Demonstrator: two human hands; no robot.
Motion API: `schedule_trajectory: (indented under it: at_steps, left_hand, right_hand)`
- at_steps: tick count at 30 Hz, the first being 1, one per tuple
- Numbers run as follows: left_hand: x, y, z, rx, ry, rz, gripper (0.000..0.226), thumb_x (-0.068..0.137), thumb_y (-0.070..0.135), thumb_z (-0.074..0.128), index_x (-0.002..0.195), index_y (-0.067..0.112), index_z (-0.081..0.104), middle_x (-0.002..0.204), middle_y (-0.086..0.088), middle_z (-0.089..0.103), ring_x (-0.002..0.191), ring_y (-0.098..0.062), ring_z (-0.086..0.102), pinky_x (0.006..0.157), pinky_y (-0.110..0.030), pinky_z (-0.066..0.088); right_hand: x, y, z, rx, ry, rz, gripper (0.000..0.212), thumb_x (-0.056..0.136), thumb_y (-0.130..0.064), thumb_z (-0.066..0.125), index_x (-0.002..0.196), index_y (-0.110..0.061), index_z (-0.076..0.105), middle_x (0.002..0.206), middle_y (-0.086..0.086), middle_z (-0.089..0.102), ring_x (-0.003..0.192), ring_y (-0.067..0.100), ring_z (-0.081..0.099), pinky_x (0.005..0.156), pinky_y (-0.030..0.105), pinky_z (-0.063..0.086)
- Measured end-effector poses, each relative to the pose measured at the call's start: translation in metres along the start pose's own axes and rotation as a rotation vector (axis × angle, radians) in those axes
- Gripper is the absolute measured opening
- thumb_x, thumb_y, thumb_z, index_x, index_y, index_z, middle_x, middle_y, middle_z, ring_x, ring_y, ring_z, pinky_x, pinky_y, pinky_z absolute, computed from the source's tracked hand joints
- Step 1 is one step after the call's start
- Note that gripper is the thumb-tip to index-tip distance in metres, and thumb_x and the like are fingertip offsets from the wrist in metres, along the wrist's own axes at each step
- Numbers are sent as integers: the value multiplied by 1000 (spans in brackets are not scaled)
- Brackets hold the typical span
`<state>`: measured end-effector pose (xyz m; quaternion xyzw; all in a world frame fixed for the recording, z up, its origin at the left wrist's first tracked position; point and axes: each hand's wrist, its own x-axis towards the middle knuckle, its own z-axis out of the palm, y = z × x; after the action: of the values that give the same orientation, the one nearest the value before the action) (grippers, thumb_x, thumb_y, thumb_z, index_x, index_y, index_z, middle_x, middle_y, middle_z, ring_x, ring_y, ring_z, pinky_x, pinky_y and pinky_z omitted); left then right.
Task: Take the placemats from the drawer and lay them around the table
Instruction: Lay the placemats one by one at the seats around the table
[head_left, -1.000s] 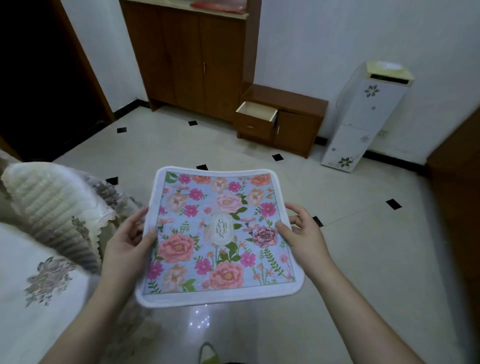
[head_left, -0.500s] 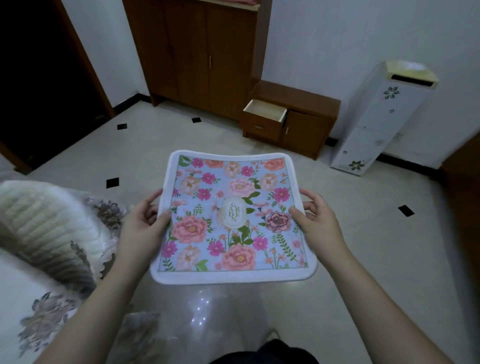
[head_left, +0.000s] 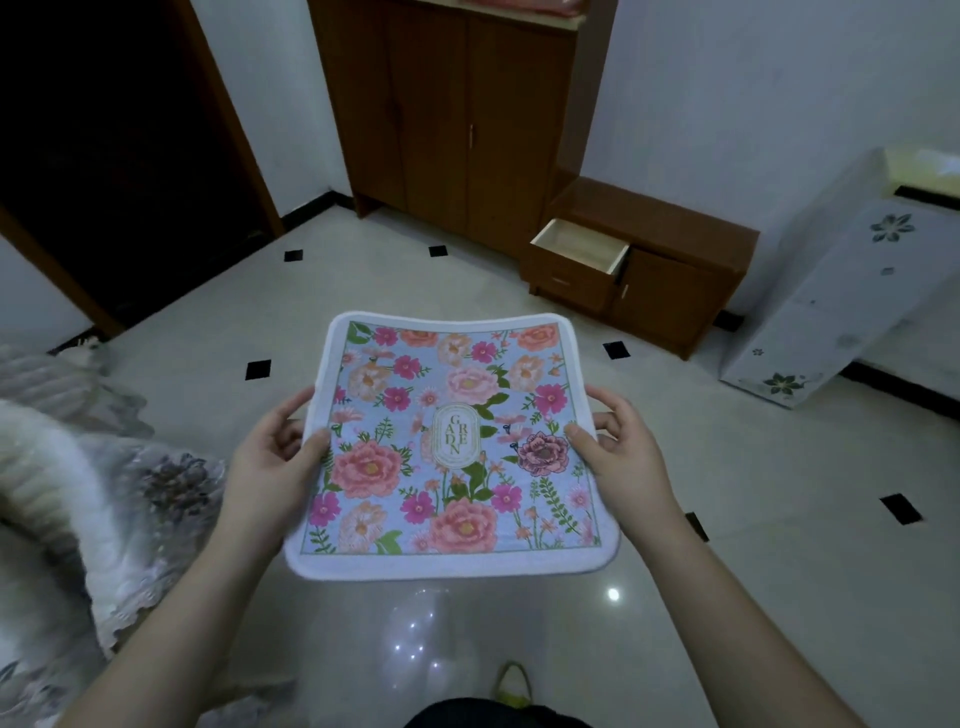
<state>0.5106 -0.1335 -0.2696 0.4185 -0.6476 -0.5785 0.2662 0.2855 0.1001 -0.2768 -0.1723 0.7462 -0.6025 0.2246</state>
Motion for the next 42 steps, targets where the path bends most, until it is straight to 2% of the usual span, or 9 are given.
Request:
schedule_trajectory:
  at_steps: [4, 8, 15, 19, 21, 27, 31, 36, 42]
  left_hand:
    - [20, 8, 8, 15, 87, 24, 40, 98, 9, 57, 129, 35, 56, 94, 1, 75, 79, -17, 75, 59, -31, 62]
    - [34, 6, -4, 92, 174, 51, 43, 96, 10, 61, 127, 40, 56, 93, 9, 74, 84, -17, 74, 74, -42, 61]
    - [63, -7, -55, 63, 339, 23, 54, 93, 14, 66, 142, 31, 49, 94, -4, 74, 89, -22, 73, 83, -50, 59]
    - [78, -16, -91, 6, 407, -14, 46, 96, 11, 61, 137, 31, 52, 99, 0, 74, 84, -13, 74, 67, -26, 61]
    - [83, -17, -112, -19, 455, -21, 44, 97, 10, 60, 132, 35, 54, 99, 3, 75, 82, -12, 74, 62, -23, 59]
    - [96, -28, -181, -77, 560, -51, 42, 97, 12, 61, 133, 34, 58, 96, 2, 76, 88, -21, 75, 74, -45, 61]
    - [99, -28, -217, -112, 664, -44, 41, 97, 8, 60, 132, 28, 57, 91, 6, 75, 83, -16, 75, 64, -32, 62]
    - [108, -35, -254, -71, 761, -76, 44, 97, 10, 61, 138, 27, 55, 99, 3, 75, 88, -20, 74, 75, -47, 61]
    - [128, -44, -267, -100, 912, -123, 42, 97, 12, 61, 131, 35, 57, 95, 8, 76, 83, -15, 75, 66, -35, 63]
  right_hand:
    - [46, -7, 4, -8, -78, -3, 42, 93, -18, 66, 130, -33, 53, 98, 2, 68, 83, 17, 74, 72, 51, 60]
    - [80, -16, 28, -18, -165, -7, 42, 93, -17, 66, 130, -32, 53, 99, 2, 68, 83, 17, 74, 72, 50, 60]
    - [129, -35, 104, -58, -315, -48, 43, 94, -17, 65, 131, -31, 52, 101, 4, 68, 82, 16, 73, 68, 44, 61]
    - [148, -51, 158, -79, -409, -92, 41, 93, -18, 66, 130, -32, 52, 102, 4, 67, 83, 17, 74, 66, 43, 62]
    - [156, -60, 188, -102, -451, -118, 42, 93, -19, 66, 131, -32, 52, 102, 4, 67, 82, 18, 74, 67, 45, 61]
    - [168, -86, 280, -172, -565, -215, 42, 94, -19, 64, 132, -31, 52, 101, 4, 65, 78, 10, 73, 62, 33, 61]
    - [173, -102, 335, -185, -639, -251, 41, 94, -19, 64, 132, -32, 53, 99, 1, 67, 78, 11, 73, 66, 38, 61]
    - [186, -113, 395, -155, -746, -248, 42, 94, -17, 64, 132, -32, 52, 100, 2, 67, 80, 15, 74, 69, 44, 61]
    - [219, -111, 466, -179, -881, -267, 43, 95, -16, 63, 133, -31, 52, 100, 1, 67, 80, 14, 74, 68, 42, 61]
